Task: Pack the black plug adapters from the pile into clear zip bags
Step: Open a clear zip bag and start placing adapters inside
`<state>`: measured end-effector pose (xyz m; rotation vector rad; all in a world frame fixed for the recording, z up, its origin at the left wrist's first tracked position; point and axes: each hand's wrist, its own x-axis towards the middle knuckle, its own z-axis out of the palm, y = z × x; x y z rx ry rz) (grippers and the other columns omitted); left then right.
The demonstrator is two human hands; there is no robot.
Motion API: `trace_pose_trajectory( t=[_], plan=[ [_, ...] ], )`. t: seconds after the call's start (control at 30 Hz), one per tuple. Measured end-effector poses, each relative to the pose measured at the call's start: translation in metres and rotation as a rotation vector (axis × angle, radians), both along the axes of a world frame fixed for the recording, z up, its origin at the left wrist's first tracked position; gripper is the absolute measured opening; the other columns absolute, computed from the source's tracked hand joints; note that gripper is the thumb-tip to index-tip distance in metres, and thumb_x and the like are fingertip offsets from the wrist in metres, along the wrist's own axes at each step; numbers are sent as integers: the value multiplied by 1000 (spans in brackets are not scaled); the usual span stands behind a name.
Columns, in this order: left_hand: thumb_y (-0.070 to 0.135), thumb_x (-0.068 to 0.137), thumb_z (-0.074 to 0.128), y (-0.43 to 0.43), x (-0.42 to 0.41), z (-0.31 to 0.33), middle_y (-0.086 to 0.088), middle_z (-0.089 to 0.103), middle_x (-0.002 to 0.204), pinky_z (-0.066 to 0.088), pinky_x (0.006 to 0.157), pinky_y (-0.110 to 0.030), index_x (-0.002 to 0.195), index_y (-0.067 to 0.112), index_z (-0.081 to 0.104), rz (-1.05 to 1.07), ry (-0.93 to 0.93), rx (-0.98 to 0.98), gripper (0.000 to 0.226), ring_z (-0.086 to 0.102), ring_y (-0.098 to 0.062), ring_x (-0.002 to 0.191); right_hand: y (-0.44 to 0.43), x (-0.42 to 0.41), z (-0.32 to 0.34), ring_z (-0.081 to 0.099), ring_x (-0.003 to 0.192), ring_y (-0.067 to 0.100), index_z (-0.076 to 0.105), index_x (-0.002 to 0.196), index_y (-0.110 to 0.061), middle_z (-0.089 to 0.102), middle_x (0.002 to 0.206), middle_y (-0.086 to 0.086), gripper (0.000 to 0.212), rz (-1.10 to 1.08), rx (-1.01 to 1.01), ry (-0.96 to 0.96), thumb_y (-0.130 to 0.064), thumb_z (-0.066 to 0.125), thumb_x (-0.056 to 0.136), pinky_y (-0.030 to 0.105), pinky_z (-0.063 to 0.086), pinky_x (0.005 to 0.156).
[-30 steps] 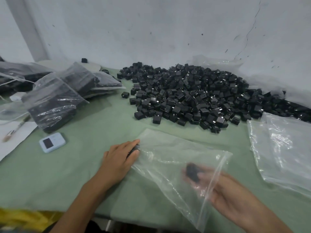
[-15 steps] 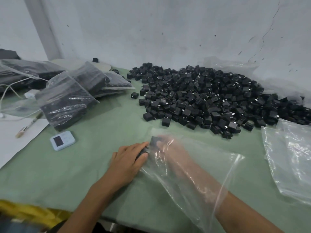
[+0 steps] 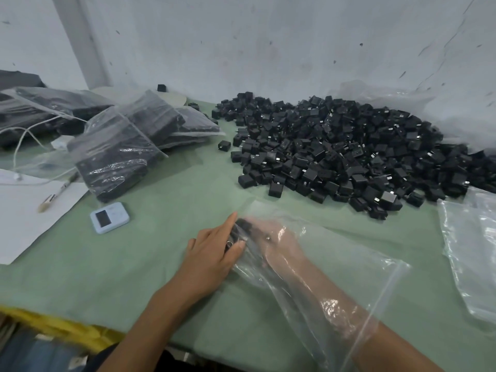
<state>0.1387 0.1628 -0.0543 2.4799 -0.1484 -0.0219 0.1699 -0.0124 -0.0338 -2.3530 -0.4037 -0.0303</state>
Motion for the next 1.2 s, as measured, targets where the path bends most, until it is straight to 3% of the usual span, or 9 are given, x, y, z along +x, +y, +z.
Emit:
trace_pose_trajectory(
  t=[0.23,0.33,0.43,0.6,0.73,0.87,0.97,1.1,1.2],
  plan=[
    [54,98,33,-1,1,7,16,42,142,28,109,-35,152,47,18,-28,-74,27,57,32,-11,131,2,-1,1,64,97,23,58,132,-25,66,109,6,32,121,-103,-1,-32,41,106,40,52,91],
    [47,102,30,-2,3,13,20,9,164,19,119,-37,155,43,16,-90,-65,116,55,16,-7,141,-1,-5,4,59,110,24,48,144,-25,61,124,5,40,49,-136,-27,-24,36,106,36,48,94],
    [46,104,28,-2,4,15,22,10,164,21,116,-35,157,41,17,-106,-75,186,54,18,-7,144,-3,-13,10,50,129,24,42,148,-17,53,142,6,44,29,-112,33,-14,40,105,34,40,108],
    [49,103,25,3,4,10,26,12,162,25,106,-31,154,46,16,-86,-110,241,52,22,-4,143,-76,-75,52,39,141,14,43,145,-8,44,151,5,41,272,191,373,-4,44,104,9,35,105],
    [47,103,28,1,6,8,27,10,162,23,109,-33,154,47,15,-84,-101,217,53,22,-4,144,-184,-110,107,64,113,15,64,127,-1,69,122,4,30,497,216,768,-13,59,100,31,50,97],
    [46,104,31,0,5,8,29,9,161,22,108,-31,154,47,17,-75,-106,191,52,23,-3,144,-245,-57,111,69,79,23,76,102,-14,73,93,11,19,-2,280,389,-29,72,90,32,60,68],
    [45,104,30,1,6,7,33,5,157,22,107,-30,154,47,16,-79,-105,172,52,22,-2,143,-232,25,82,66,98,23,69,115,-22,70,114,3,21,-389,-100,-27,-18,66,95,37,55,86],
    [48,103,27,1,5,6,38,-4,150,22,107,-29,154,49,11,-83,-106,169,53,20,0,143,-220,91,42,52,122,31,51,138,-20,58,135,7,48,-472,-580,-112,-40,60,95,42,46,99],
    [48,103,26,1,5,6,39,-4,149,21,105,-28,153,50,11,-81,-104,148,52,20,1,143,-223,110,29,50,120,34,51,136,-18,52,132,13,56,-581,-619,-50,-49,63,91,43,45,98]
  ],
)
